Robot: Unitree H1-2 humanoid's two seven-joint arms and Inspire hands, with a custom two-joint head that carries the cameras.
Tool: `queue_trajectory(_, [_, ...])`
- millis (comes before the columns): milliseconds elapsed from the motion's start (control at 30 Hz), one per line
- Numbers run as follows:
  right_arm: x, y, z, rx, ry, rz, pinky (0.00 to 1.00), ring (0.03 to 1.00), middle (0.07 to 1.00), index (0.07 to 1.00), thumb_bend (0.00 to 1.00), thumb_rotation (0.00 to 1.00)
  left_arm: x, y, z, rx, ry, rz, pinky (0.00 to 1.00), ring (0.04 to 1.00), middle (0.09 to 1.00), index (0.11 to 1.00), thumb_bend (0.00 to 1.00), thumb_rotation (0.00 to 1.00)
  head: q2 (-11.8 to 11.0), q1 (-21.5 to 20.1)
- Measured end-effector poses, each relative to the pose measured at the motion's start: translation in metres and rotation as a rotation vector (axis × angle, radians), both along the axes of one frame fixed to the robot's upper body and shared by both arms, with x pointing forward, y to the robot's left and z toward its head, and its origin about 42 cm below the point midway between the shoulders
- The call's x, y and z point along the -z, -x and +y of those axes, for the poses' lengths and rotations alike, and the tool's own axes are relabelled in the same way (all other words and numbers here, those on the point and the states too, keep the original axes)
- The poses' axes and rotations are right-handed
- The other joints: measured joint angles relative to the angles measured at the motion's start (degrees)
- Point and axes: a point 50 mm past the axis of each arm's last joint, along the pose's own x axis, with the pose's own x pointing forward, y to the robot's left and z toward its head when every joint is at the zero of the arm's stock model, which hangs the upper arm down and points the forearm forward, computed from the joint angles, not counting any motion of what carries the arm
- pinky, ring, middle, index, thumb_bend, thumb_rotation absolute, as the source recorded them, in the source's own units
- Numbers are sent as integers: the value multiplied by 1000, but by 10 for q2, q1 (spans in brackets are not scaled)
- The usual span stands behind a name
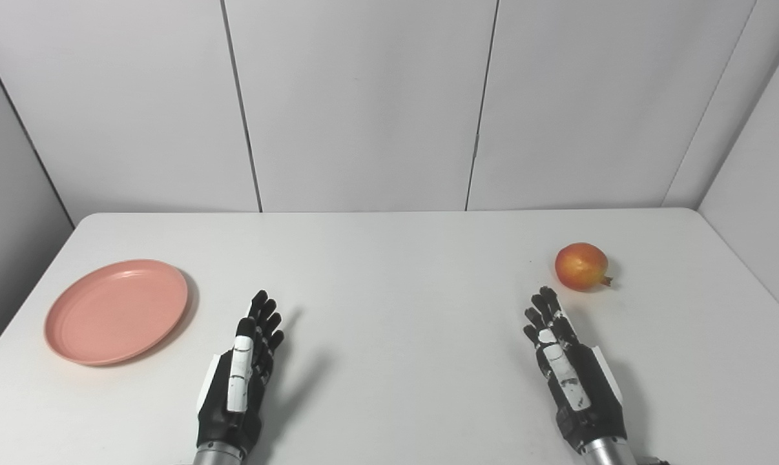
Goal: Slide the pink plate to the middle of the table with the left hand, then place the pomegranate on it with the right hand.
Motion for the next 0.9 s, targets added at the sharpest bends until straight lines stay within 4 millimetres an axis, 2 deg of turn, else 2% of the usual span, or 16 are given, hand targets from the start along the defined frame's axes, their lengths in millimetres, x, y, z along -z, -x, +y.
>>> queue_trajectory(900, [0,0,0,-6,4,0,1000,1000,1000,1000,820,749,0,0,0,0,0,2,1000,1000,1000,1000,680,980,0,-2])
